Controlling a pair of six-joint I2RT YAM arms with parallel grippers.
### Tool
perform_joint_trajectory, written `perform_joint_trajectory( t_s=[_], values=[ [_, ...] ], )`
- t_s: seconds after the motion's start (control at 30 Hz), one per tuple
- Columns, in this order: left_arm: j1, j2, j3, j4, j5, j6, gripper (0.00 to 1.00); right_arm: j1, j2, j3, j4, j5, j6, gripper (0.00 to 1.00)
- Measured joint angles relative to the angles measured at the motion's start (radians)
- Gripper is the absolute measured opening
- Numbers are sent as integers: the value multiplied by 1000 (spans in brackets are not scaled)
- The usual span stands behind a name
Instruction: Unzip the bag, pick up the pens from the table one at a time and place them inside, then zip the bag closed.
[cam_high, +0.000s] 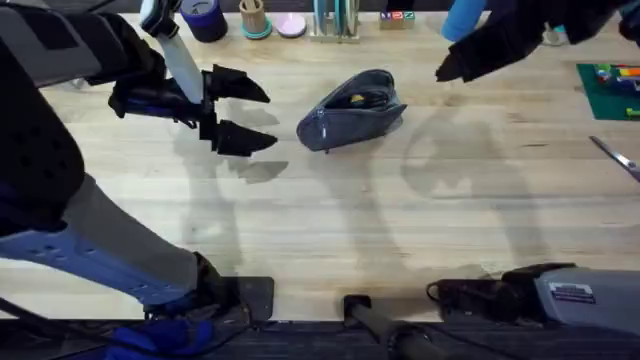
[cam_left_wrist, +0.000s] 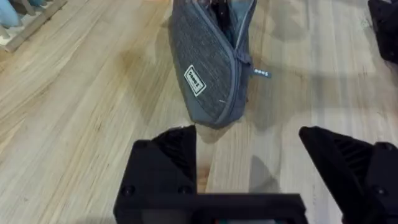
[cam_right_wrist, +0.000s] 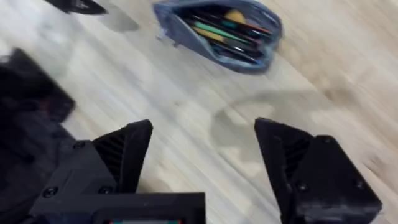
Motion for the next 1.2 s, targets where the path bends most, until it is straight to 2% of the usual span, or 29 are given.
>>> perform_joint_trajectory(
  t_s=[0.27,0.4,0.6,0.73,1.0,1.17,1.2],
  values=[
    [0,0,0,0,0,3,995,0,0,0,2,-182,8,996],
    [0,0,0,0,0,3,995,2,0,0,6,-213,27,996],
    [0,0,0,0,0,3,995,17,13,0,28,-218,149,995],
    [0,0,0,0,0,3,995,66,18,0,54,-179,240,995],
    [0,0,0,0,0,3,995,178,18,0,115,-20,487,996],
    [0,0,0,0,0,4,995,283,18,0,149,120,616,996],
    [0,0,0,0,0,5,995,333,18,0,150,206,692,996]
  ],
)
